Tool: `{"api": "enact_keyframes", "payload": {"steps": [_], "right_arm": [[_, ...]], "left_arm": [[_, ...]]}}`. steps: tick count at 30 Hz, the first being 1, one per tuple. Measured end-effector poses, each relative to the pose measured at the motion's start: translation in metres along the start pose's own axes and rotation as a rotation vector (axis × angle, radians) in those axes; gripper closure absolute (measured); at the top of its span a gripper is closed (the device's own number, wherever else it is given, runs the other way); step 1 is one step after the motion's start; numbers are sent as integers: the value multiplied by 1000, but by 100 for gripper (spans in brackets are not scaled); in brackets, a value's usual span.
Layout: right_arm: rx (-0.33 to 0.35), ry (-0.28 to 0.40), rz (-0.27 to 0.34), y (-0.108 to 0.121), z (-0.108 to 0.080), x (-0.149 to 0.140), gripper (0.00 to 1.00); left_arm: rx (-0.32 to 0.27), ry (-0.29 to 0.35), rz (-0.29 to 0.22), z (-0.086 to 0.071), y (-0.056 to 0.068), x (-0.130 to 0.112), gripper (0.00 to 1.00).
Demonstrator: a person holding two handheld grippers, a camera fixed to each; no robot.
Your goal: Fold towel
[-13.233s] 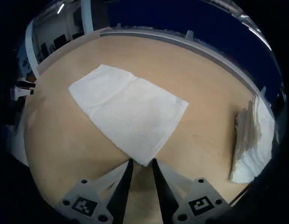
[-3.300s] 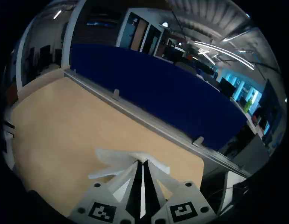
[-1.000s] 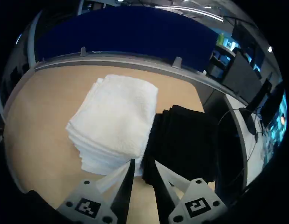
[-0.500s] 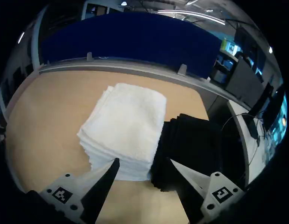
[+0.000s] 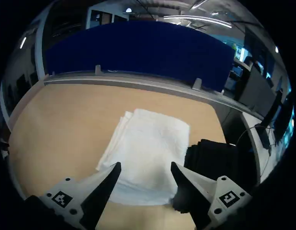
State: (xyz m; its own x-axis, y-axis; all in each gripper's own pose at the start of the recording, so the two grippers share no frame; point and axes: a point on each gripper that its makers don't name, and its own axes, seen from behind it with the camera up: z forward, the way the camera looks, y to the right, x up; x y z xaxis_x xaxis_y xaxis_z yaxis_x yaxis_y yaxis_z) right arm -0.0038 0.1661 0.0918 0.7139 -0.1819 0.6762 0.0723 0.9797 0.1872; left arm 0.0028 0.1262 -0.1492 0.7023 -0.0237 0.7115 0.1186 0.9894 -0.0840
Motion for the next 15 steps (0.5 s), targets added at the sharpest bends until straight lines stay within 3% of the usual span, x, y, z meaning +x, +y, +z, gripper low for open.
{"api": "enact_keyframes", "payload": {"steps": [15], "right_arm": [[18, -67, 21, -18, 21, -44, 0]], "left_arm": [[21, -6, -5, -1, -10, -8, 4]]}}
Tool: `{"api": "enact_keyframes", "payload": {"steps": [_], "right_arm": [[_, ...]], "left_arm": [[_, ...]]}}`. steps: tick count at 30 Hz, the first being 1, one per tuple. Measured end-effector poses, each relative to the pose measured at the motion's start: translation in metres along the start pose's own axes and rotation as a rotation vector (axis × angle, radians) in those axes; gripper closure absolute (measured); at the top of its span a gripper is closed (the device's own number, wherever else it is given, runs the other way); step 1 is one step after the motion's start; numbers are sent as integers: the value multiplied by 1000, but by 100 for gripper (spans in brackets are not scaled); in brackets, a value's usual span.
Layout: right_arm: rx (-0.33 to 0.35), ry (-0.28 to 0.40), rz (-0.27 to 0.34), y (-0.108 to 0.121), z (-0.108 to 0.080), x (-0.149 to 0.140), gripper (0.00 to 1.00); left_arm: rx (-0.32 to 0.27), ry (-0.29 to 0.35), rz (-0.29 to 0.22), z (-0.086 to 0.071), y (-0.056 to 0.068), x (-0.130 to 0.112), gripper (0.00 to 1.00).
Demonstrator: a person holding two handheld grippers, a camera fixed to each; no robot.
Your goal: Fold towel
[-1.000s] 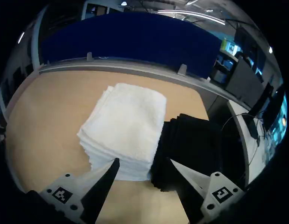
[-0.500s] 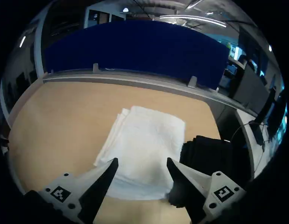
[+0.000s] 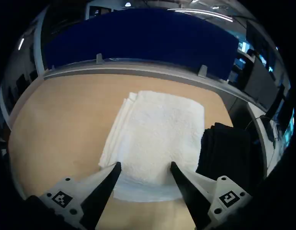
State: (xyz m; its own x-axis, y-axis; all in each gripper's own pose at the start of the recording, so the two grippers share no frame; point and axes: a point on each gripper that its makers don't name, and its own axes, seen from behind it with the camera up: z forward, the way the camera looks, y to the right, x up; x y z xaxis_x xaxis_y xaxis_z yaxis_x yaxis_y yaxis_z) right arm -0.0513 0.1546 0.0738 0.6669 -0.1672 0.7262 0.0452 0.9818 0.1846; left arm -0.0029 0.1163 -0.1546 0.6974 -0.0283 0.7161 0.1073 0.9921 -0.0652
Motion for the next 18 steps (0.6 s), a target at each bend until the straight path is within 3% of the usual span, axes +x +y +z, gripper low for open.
{"api": "enact_keyframes", "payload": {"steps": [9, 18], "right_arm": [[7, -7, -16, -1, 6, -6, 0], [6, 62, -28, 5, -10, 37, 0]], "left_arm": [[0, -2, -1, 2, -1, 0, 5], [-7, 3, -9, 2, 2, 4, 5]]}}
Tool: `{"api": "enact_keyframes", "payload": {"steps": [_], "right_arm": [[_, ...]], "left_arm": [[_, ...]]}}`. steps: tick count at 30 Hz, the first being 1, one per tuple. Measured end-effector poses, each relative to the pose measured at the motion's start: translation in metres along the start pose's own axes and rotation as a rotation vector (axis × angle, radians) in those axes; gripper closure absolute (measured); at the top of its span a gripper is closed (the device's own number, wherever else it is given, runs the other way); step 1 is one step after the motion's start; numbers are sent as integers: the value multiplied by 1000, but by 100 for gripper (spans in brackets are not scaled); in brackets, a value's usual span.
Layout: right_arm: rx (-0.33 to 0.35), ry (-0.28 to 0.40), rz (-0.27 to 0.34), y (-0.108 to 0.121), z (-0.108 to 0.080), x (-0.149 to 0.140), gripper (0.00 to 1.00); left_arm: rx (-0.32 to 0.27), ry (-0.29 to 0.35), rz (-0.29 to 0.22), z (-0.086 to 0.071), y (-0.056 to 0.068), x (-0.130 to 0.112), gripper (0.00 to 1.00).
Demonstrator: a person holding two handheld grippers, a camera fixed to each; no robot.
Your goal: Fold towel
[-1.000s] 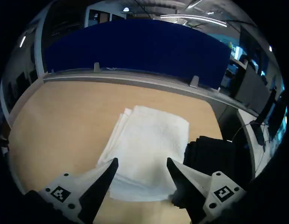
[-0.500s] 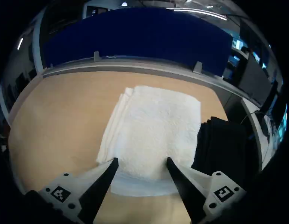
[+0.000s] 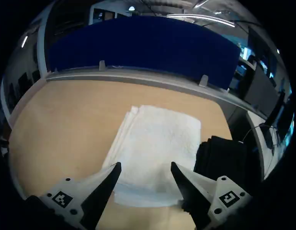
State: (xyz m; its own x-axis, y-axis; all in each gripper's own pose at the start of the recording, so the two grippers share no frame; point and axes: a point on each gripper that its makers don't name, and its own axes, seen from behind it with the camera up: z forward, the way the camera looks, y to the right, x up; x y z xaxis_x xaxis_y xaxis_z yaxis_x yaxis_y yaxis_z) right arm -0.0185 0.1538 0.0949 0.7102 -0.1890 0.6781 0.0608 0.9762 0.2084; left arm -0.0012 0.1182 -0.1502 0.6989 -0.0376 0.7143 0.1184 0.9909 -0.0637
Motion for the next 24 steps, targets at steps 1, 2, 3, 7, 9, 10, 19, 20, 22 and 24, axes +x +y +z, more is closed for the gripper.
{"api": "enact_keyframes", "payload": {"steps": [1, 2, 3, 7, 9, 10, 19, 20, 22, 24], "right_arm": [[-4, 8, 3, 4, 0, 6, 0], [-8, 15, 6, 7, -1, 12, 0], [-12, 21, 10, 9, -1, 17, 0], [-20, 37, 21, 16, 3, 31, 0], [-21, 43, 24, 18, 6, 37, 0], [-22, 43, 24, 18, 7, 39, 0], [-25, 24, 8, 24, 33, 51, 0], [-26, 20, 10, 25, 36, 53, 0], [-25, 16, 16, 26, 43, 55, 0], [-23, 12, 24, 27, 50, 57, 0]], "left_arm": [[1, 0, -1, 0, 0, 0, 5], [1, 0, -2, 0, -1, 0, 5], [2, 0, -3, 0, -1, 1, 5], [6, 0, -3, -1, -3, 0, 5], [8, -2, -3, -2, -4, -1, 4], [9, -3, -3, -2, -5, -2, 4], [34, -11, -7, -7, -14, -8, 4], [38, -12, -9, -7, -15, -9, 4], [44, -15, -13, -9, -18, -12, 4], [50, -19, -16, -10, -20, -14, 5]]}}
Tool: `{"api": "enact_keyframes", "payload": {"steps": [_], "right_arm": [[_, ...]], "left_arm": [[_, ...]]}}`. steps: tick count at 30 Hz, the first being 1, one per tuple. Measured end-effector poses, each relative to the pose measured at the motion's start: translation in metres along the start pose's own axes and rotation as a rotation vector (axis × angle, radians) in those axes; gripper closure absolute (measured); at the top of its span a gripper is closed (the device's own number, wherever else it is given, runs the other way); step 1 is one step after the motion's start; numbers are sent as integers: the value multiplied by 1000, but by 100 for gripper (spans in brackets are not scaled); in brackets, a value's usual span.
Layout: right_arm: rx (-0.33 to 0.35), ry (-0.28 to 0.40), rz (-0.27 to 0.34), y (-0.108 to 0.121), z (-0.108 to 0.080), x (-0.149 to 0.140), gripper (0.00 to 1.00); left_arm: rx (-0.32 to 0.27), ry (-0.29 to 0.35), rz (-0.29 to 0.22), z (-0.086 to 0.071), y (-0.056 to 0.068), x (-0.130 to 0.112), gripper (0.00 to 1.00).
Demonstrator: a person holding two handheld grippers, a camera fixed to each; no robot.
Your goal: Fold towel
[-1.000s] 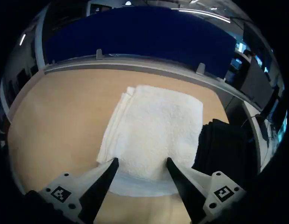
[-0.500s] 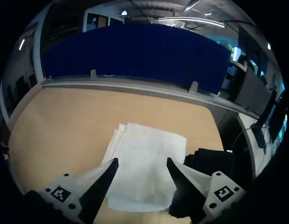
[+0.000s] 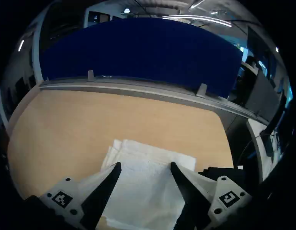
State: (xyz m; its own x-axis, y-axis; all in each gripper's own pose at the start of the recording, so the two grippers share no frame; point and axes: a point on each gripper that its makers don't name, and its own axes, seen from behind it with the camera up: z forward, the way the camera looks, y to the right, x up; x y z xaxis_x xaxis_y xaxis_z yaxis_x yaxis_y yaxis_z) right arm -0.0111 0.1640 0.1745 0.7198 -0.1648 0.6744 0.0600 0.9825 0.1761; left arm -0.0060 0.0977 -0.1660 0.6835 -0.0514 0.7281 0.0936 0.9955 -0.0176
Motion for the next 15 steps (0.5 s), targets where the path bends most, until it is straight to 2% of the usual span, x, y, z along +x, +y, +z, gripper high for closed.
{"api": "enact_keyframes", "payload": {"steps": [15], "right_arm": [[-8, -35, 10, -1, 32, -13, 0]], "left_arm": [[18, -9, 5, -2, 0, -7, 5]]}}
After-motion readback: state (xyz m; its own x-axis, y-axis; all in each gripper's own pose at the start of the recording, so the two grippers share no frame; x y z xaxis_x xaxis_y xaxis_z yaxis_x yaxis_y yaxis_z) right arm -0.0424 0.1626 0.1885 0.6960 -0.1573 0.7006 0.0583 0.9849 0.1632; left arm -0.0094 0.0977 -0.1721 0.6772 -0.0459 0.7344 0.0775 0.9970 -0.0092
